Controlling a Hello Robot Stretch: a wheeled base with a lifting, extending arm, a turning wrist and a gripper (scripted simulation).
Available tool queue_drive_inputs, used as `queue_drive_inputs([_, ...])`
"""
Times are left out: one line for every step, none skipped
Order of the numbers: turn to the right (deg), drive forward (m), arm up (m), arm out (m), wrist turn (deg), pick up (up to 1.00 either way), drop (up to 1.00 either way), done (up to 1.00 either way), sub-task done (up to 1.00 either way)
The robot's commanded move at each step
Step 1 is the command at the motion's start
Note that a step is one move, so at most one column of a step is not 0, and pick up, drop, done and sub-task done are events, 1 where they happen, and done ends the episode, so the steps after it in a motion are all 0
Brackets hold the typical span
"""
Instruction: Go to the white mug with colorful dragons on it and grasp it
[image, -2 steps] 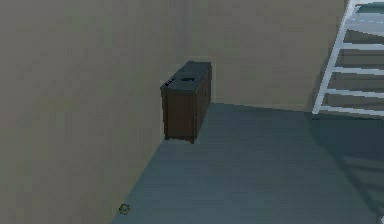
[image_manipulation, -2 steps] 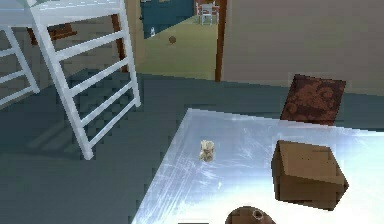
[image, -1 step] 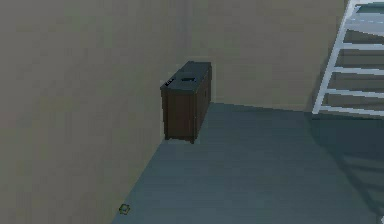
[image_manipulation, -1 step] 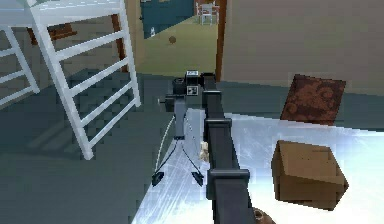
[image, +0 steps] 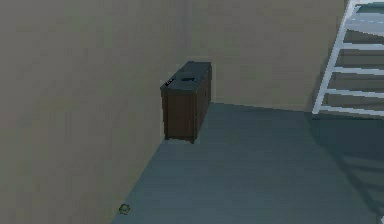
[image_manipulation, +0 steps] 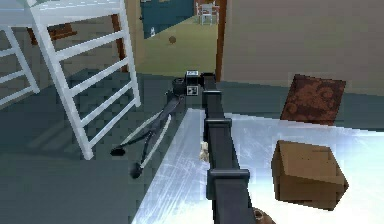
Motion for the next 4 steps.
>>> queue_drive_inputs([0.0, 0.0, 0.0, 0.0, 45.0, 0.0, 0.0, 0.0, 0.0])
queue_drive_inputs([0.0, 0.0, 0.0, 0.0, 45.0, 0.0, 0.0, 0.0, 0.0])
queue_drive_inputs([0.0, 0.0, 0.0, 0.0, 45.0, 0.0, 0.0, 0.0, 0.0])
queue_drive_inputs([0.0, 0.0, 0.0, 0.0, 21.0, 0.0, 0.0, 0.0, 0.0])
